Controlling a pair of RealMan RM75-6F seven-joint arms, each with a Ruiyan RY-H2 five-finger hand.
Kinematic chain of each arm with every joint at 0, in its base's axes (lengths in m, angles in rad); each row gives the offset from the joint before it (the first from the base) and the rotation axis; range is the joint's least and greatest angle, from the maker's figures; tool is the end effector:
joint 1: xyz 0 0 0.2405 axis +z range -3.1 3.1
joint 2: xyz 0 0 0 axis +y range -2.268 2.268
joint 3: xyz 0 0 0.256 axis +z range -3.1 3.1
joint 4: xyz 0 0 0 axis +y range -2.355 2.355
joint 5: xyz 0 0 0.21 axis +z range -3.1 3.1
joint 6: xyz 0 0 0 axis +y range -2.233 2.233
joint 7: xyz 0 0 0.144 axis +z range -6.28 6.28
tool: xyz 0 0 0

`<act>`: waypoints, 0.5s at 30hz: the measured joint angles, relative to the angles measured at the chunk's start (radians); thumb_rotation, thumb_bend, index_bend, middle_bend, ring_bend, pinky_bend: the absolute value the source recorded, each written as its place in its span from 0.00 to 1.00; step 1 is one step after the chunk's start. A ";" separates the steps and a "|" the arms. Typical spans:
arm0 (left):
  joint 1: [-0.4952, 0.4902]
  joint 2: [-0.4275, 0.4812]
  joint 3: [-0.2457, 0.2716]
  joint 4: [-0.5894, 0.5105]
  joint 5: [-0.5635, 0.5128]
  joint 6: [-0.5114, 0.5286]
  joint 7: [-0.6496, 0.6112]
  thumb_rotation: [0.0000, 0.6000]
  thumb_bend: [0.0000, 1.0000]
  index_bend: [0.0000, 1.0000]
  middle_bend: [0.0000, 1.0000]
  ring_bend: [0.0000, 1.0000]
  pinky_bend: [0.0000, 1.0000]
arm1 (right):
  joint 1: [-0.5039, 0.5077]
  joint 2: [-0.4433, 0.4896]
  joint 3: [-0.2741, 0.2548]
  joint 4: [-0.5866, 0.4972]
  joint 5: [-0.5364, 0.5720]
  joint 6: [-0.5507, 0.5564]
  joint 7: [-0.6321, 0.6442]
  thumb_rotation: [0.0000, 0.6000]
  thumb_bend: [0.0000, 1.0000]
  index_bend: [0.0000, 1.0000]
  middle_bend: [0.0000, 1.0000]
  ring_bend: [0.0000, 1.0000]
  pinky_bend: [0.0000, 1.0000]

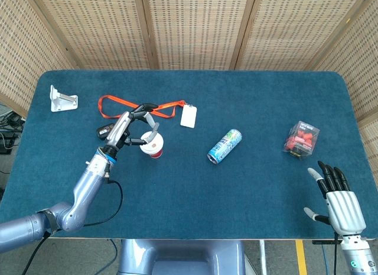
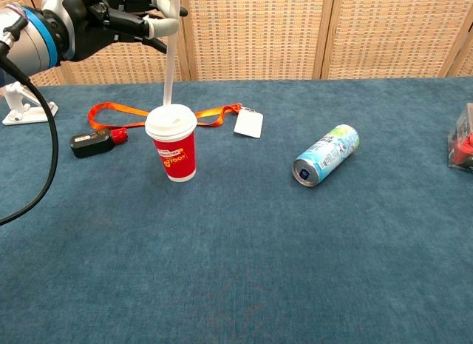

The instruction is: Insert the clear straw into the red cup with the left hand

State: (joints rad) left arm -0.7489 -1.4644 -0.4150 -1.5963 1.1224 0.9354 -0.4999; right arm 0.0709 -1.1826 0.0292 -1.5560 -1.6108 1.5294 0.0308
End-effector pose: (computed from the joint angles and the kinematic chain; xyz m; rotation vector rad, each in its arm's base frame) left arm -0.0889 0.3764 0.0442 -1.3694 -1.7272 -1.6813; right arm -0.3033 -0.1719 0.1405 1.4448 -0.8810 0.9971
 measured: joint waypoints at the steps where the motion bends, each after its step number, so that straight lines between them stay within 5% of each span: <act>1: -0.001 -0.004 0.001 0.004 0.000 0.000 -0.001 1.00 0.36 0.62 0.23 0.22 0.34 | 0.000 0.000 0.000 0.000 0.000 0.000 0.000 1.00 0.02 0.17 0.00 0.00 0.00; 15: -0.006 -0.041 0.015 0.044 0.035 0.011 -0.036 1.00 0.36 0.63 0.23 0.22 0.34 | 0.002 -0.001 0.000 0.002 0.005 -0.003 0.000 1.00 0.02 0.17 0.00 0.00 0.00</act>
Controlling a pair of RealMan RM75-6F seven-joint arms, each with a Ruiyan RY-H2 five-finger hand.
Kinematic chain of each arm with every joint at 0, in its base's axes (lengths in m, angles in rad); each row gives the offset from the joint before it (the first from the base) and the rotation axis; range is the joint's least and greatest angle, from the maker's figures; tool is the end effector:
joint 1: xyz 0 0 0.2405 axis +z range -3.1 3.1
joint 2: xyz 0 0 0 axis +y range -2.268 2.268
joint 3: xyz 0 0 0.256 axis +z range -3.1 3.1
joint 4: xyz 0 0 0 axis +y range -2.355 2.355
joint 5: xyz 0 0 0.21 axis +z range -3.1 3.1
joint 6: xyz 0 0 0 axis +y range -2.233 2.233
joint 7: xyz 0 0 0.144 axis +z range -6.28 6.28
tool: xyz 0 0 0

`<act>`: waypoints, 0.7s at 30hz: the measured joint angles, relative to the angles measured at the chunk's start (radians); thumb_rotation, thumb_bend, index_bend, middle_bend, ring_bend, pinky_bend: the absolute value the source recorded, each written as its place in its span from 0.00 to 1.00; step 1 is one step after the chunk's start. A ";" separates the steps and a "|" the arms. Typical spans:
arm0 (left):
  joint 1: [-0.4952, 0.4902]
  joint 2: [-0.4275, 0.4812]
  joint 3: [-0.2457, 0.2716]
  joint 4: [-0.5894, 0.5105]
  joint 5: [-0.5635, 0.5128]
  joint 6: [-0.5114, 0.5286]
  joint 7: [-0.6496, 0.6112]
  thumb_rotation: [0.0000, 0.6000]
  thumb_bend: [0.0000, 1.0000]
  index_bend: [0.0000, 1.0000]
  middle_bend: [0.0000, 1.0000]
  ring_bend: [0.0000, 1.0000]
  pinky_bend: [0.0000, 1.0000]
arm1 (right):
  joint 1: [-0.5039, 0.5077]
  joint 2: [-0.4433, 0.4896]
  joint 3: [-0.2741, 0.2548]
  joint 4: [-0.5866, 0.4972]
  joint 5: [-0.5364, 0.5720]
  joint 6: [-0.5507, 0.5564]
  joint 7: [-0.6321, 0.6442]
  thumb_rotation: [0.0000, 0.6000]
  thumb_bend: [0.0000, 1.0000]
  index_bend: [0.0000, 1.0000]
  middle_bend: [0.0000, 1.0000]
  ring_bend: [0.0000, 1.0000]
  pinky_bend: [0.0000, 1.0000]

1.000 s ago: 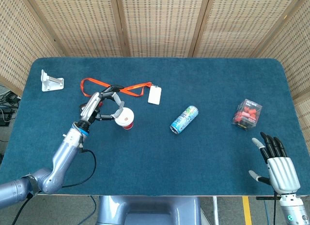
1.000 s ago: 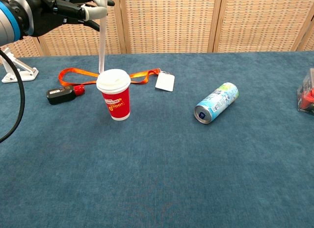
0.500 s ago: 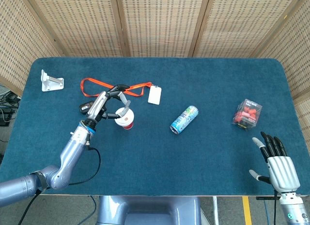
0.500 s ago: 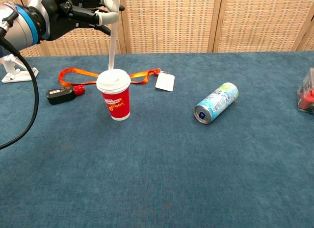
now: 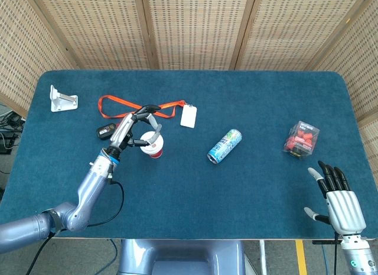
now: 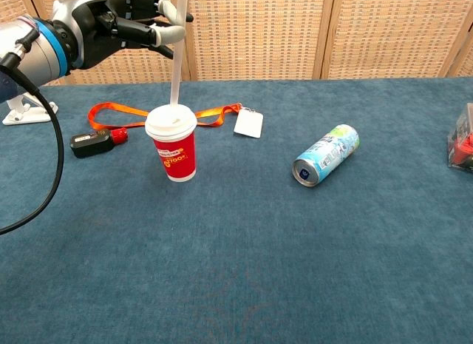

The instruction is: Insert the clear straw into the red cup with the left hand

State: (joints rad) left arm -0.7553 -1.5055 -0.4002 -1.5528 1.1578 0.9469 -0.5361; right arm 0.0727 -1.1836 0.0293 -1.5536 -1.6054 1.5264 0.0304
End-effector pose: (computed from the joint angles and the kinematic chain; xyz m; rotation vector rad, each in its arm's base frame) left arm -0.0889 0.3760 0.0327 -1.3738 -1.7372 -1.7000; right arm -0.3043 -0.1726 0.1403 1.4433 -0.8827 0.9923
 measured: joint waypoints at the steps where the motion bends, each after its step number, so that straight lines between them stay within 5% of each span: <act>1: 0.001 -0.001 0.002 0.001 0.004 0.000 -0.004 1.00 0.36 0.63 0.23 0.22 0.34 | 0.000 0.000 0.000 0.000 0.000 0.000 0.000 1.00 0.02 0.17 0.00 0.00 0.00; 17: 0.029 -0.024 0.048 0.057 0.051 0.015 -0.057 1.00 0.36 0.62 0.22 0.21 0.33 | 0.001 -0.004 -0.005 -0.001 -0.009 0.003 -0.009 1.00 0.02 0.18 0.00 0.00 0.00; 21: 0.030 -0.026 0.066 0.079 0.079 0.011 -0.066 1.00 0.34 0.38 0.09 0.07 0.22 | 0.002 -0.008 -0.006 0.002 -0.015 0.004 -0.011 1.00 0.02 0.18 0.00 0.00 0.00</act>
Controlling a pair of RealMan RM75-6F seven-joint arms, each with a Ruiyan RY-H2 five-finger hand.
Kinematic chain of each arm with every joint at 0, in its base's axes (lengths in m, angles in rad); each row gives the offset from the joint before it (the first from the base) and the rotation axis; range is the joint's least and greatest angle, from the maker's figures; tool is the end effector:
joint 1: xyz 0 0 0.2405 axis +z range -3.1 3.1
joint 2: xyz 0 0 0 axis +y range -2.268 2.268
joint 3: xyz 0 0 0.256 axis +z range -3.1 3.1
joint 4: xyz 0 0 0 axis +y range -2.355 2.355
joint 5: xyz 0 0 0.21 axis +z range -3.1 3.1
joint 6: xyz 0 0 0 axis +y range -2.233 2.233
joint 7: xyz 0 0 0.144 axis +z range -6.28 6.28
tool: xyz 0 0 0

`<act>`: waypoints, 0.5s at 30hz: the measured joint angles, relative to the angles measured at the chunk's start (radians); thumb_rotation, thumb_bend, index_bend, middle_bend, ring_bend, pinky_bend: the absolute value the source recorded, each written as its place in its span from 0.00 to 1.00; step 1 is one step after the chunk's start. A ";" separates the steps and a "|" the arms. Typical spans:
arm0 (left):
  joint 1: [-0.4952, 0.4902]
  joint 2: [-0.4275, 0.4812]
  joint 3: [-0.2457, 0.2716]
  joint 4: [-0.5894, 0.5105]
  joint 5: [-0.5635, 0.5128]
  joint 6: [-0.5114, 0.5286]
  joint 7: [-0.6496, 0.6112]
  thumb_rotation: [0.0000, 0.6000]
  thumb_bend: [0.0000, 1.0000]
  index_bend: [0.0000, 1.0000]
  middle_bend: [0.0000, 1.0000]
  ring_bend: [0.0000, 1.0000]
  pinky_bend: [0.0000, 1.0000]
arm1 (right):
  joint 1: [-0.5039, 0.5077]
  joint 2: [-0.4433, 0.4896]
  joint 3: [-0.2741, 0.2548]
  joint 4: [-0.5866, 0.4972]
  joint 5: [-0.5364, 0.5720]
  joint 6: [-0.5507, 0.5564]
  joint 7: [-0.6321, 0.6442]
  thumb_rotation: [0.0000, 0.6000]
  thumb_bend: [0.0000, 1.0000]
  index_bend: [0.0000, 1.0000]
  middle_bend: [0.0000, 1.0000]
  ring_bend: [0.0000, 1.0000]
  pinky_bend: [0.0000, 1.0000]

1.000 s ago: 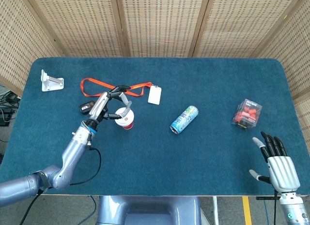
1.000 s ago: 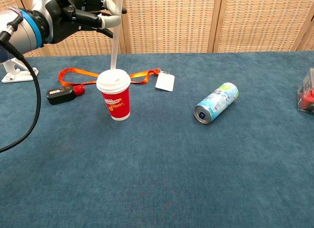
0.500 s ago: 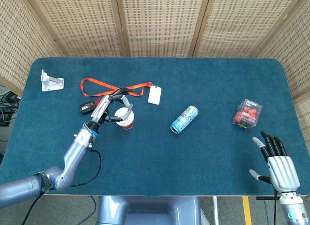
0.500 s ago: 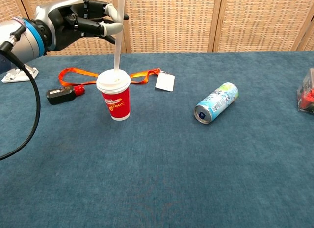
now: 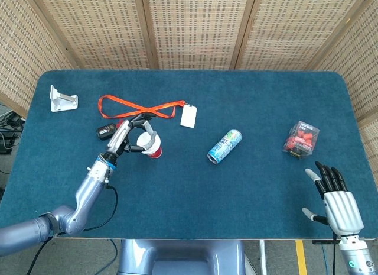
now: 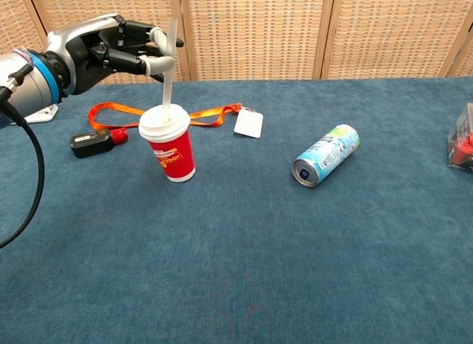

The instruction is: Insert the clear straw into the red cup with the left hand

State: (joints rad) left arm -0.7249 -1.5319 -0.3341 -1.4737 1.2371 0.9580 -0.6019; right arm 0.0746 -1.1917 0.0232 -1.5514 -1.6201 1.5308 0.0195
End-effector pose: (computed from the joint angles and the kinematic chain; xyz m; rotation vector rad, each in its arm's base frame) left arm -0.1160 0.3693 0.0179 -1.4013 -1.7336 -1.6467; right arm -0.3018 -0.1716 0.1368 1.4596 -0.8728 0.9970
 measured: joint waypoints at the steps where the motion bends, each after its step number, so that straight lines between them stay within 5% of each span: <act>1: 0.000 0.001 0.004 0.003 0.008 -0.003 -0.004 1.00 0.31 0.27 0.04 0.02 0.17 | 0.000 0.000 0.000 0.000 0.000 0.000 0.000 1.00 0.02 0.18 0.00 0.00 0.00; 5: -0.002 0.008 0.020 0.014 0.039 -0.018 -0.038 1.00 0.21 0.02 0.00 0.00 0.05 | 0.000 -0.002 -0.001 0.002 -0.001 0.000 -0.001 1.00 0.02 0.19 0.00 0.00 0.00; 15: 0.006 0.044 0.035 0.009 0.105 0.013 -0.095 1.00 0.20 0.02 0.00 0.00 0.01 | 0.000 -0.002 -0.003 0.000 -0.007 0.003 -0.005 1.00 0.02 0.19 0.00 0.00 0.00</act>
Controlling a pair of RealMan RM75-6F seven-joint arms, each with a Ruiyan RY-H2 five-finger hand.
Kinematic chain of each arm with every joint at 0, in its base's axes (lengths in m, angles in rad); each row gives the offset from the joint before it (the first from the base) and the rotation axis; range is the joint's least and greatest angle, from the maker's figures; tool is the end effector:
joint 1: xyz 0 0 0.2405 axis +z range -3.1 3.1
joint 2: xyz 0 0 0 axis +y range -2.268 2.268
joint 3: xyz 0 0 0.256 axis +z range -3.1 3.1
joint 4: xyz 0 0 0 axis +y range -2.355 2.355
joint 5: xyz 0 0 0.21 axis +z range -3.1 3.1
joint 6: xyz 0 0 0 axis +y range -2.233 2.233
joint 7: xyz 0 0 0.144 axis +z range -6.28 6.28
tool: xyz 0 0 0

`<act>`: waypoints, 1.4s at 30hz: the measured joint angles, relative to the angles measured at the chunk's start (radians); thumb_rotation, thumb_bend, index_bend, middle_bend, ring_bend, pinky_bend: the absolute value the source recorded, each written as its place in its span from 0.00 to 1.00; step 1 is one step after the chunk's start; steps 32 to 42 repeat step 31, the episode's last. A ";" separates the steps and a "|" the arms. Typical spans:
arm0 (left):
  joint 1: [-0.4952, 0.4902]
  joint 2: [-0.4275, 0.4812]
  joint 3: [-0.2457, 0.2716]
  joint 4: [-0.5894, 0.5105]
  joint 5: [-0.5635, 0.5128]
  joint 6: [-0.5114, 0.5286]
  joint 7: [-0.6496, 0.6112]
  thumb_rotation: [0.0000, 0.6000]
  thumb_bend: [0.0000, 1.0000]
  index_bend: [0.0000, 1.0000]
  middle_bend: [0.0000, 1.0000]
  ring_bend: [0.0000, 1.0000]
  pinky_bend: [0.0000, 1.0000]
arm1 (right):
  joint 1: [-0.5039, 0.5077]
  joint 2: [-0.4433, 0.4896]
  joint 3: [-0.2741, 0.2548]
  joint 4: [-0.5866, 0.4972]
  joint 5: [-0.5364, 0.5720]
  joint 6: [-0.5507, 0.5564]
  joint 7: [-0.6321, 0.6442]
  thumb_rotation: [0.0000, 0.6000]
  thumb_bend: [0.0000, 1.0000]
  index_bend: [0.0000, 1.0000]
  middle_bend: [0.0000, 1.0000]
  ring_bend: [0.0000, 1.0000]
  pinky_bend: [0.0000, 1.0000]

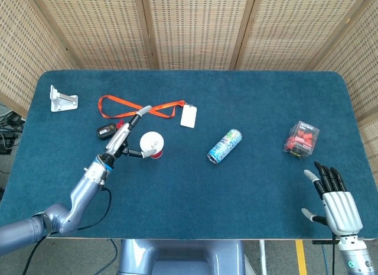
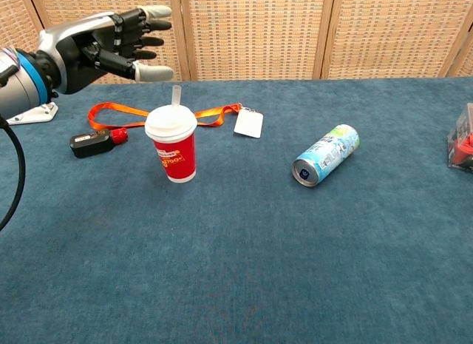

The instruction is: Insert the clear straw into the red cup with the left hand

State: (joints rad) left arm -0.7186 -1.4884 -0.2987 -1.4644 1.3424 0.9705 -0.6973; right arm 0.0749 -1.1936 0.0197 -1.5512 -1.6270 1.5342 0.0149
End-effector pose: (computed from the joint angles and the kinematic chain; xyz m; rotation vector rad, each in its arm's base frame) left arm -0.1218 0.3656 0.0271 -1.4793 -1.7092 -1.6664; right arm -0.3007 -0.1709 0.1358 1.4667 -0.8676 0.9989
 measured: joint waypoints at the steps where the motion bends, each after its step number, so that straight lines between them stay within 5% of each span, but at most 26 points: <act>1: 0.003 0.004 -0.001 -0.006 0.002 0.009 0.001 1.00 0.20 0.03 0.00 0.00 0.01 | 0.000 0.001 0.000 -0.001 -0.001 0.001 0.000 1.00 0.02 0.19 0.00 0.00 0.00; 7: 0.026 0.044 0.003 -0.030 0.033 0.082 0.110 1.00 0.20 0.02 0.00 0.00 0.00 | -0.004 0.005 0.000 -0.005 -0.006 0.013 0.002 1.00 0.02 0.19 0.00 0.00 0.00; 16: 0.118 0.161 0.069 -0.136 0.071 0.225 0.700 1.00 0.20 0.00 0.00 0.00 0.00 | -0.015 0.013 0.001 -0.020 -0.023 0.047 -0.011 1.00 0.02 0.16 0.00 0.00 0.00; 24: 0.347 0.269 0.279 -0.339 0.075 0.395 1.145 1.00 0.17 0.00 0.00 0.00 0.00 | -0.023 0.015 0.004 -0.038 -0.031 0.065 -0.053 1.00 0.02 0.10 0.00 0.00 0.00; 30: 0.489 0.315 0.399 -0.389 0.098 0.498 1.227 1.00 0.17 0.00 0.00 0.00 0.00 | -0.027 0.011 0.001 -0.048 -0.041 0.071 -0.082 1.00 0.02 0.09 0.00 0.00 0.00; 42: 0.497 0.319 0.404 -0.386 0.105 0.505 1.225 1.00 0.17 0.00 0.00 0.00 0.00 | -0.027 0.011 0.000 -0.048 -0.042 0.070 -0.084 1.00 0.02 0.09 0.00 0.00 0.00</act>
